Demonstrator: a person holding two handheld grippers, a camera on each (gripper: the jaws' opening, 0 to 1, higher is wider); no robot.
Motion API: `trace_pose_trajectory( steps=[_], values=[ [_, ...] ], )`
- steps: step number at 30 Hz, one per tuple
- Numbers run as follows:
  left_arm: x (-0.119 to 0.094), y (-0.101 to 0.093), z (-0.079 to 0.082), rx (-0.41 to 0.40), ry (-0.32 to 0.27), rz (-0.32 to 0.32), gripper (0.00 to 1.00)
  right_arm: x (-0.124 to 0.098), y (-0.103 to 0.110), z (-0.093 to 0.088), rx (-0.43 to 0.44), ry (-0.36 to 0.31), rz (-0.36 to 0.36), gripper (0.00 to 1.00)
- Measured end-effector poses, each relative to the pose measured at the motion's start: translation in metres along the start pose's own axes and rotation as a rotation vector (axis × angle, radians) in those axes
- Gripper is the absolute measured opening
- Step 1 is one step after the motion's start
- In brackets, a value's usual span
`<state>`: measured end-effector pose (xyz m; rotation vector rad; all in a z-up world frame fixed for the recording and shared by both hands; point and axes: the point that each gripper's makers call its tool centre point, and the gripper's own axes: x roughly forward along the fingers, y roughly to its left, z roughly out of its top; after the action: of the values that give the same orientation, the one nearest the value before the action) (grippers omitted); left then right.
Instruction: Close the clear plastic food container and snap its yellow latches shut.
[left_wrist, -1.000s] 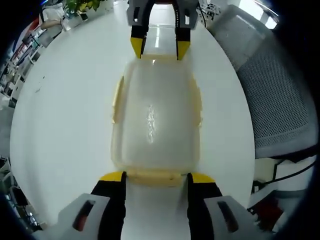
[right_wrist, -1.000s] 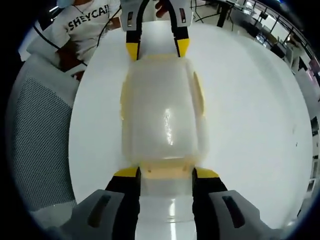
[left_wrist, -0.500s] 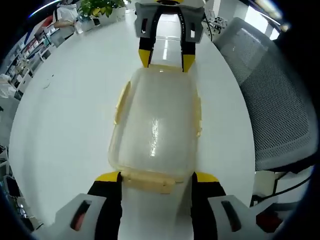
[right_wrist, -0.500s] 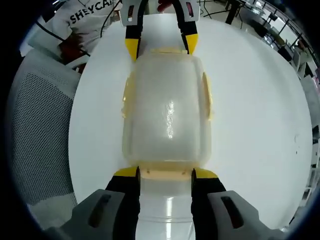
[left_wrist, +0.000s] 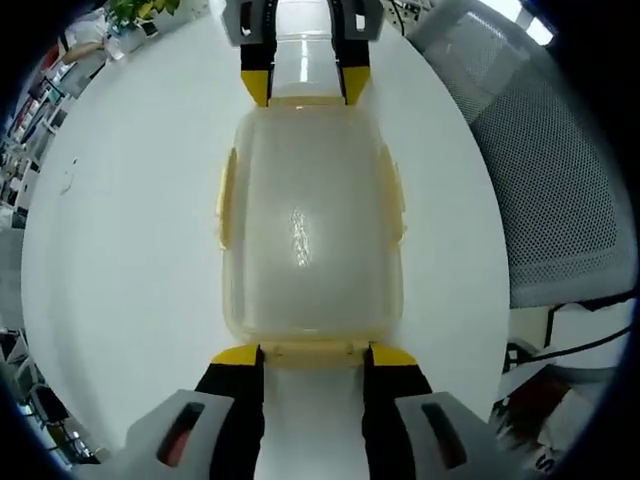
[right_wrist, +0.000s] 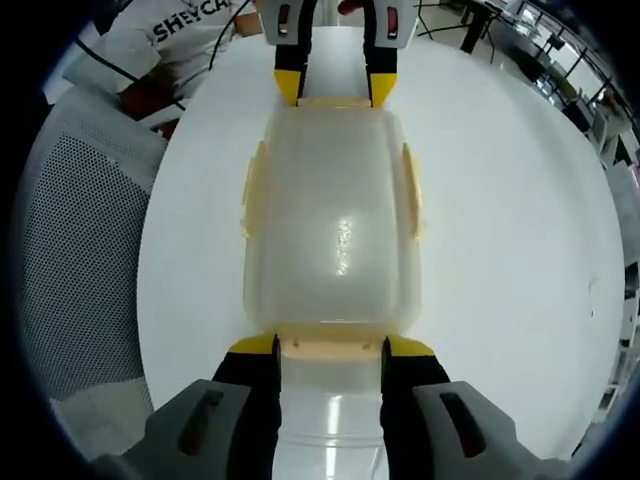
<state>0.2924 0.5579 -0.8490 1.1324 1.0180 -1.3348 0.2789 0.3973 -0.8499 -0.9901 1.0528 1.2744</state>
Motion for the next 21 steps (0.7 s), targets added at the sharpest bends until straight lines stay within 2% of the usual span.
trace_pose_trajectory(
  steps=[13, 21],
  values=[
    [-0.010, -0.008, -0.001, -0.078, -0.120, -0.010, 0.32, -0.009, 0.003, 0.004, -0.035, -0.086, 0.030, 0.34],
    [-0.021, -0.008, 0.000, -0.068, -0.135, -0.011, 0.32, -0.019, 0.006, 0.009, -0.015, -0.118, 0.046, 0.34]
  ],
)
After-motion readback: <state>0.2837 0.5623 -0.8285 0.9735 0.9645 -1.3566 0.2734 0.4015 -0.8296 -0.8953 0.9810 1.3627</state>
